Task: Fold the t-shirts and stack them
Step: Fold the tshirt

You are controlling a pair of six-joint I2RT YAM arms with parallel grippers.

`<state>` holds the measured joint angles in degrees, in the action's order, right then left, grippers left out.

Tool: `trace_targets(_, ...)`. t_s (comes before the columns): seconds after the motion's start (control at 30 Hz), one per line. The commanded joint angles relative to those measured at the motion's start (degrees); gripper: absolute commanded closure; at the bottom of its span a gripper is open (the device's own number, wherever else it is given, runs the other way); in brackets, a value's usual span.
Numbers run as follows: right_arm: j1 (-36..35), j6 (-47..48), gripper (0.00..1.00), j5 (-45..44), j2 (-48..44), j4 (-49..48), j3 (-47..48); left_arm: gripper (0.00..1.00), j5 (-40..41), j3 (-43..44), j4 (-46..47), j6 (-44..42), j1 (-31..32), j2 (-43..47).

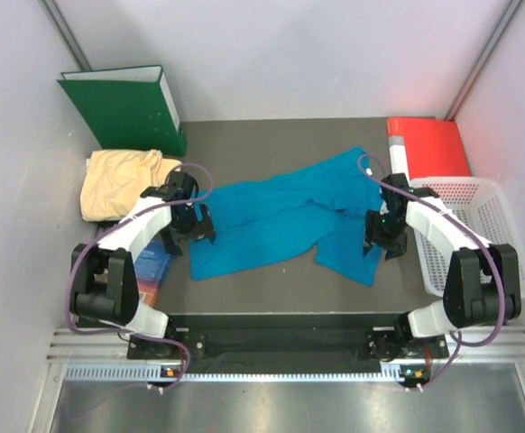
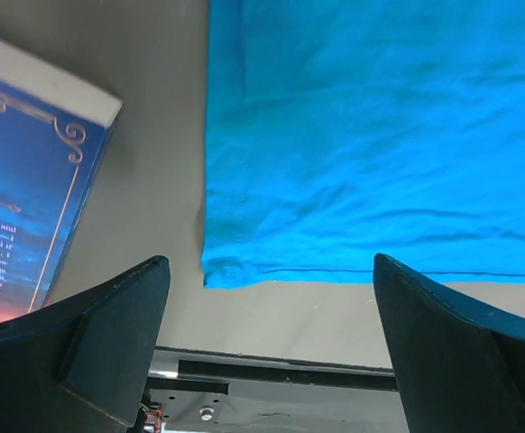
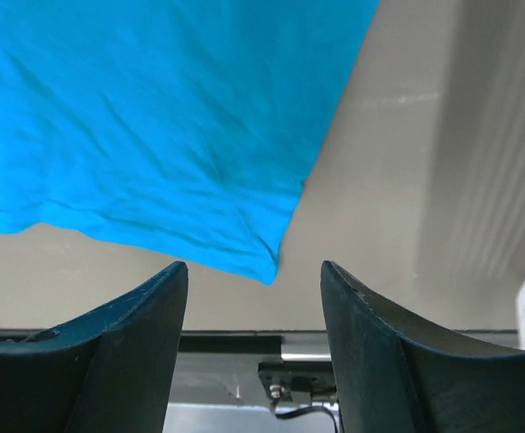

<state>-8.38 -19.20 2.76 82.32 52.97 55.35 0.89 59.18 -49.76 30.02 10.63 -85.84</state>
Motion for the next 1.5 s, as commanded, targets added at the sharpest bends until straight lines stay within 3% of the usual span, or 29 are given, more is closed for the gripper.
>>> trace_targets(0.0, 0.4, -1.0, 0.40, 2.5, 2.6, -0.4, -2.5, 0.01, 1.6, -3.1, -1.8, 1.3, 0.3, 2.5)
trace_targets(0.33, 0.0, -0.5, 0.47, 6.5, 10.0, -4.8, -4.3, 0.07, 1.9, -5.5, -1.8, 0.7, 1.6, -4.2)
trace_targets(0.37, -0.1, -0.1, 0.47, 7.2, 10.9, -4.7, -4.2, 0.14, 1.8, -5.7, -1.7, 0.7, 1.8, -4.9)
trace_targets(0.43, -0.1, 0.2, 0.58, 8.2, 11.6, -4.6, -4.0, 0.29, 1.5, -5.1, -2.0, 0.7, 2.3, -7.3)
trace_targets(0.47, -0.2, 1.0, 0.64, 9.4, 12.5, -4.4, -3.6, 0.51, 1.1, -4.9, -2.2, 0.7, 2.5, -8.0)
trace_targets(0.5, -0.2, 1.4, 0.80, 10.2, 12.9, -4.2, -3.4, 0.66, 1.2, -4.5, -2.4, 0.8, 2.6, -9.5)
trace_targets(0.57, -0.2, 2.2, 0.97, 12.2, 13.4, -4.1, -3.1, 0.96, 1.7, -3.8, -2.8, 1.3, 3.3, -10.8)
trace_targets(0.6, -0.2, 2.4, 1.00, 12.4, 13.1, -4.1, -3.1, 1.00, 1.8, -3.5, -3.0, 1.3, 3.4, -11.8)
trace_targets(0.8, -0.2, 3.3, 1.00, 12.0, 8.9, -0.7, -0.7, 1.00, 4.2, 0.0, -5.7, 1.1, 4.2, -9.4)
trace_targets(1.03, -0.1, 4.2, 1.00, 10.6, 3.5, 5.1, 9.0, 1.00, 7.5, 10.3, -11.2, 0.6, 4.2, -5.9)
trace_targets(1.47, 5.6, 8.9, 1.00, 9.9, 13.3, 5.1, 26.2, 1.00, 10.0, 15.8, -11.9, 1.2, 2.7, -13.0)
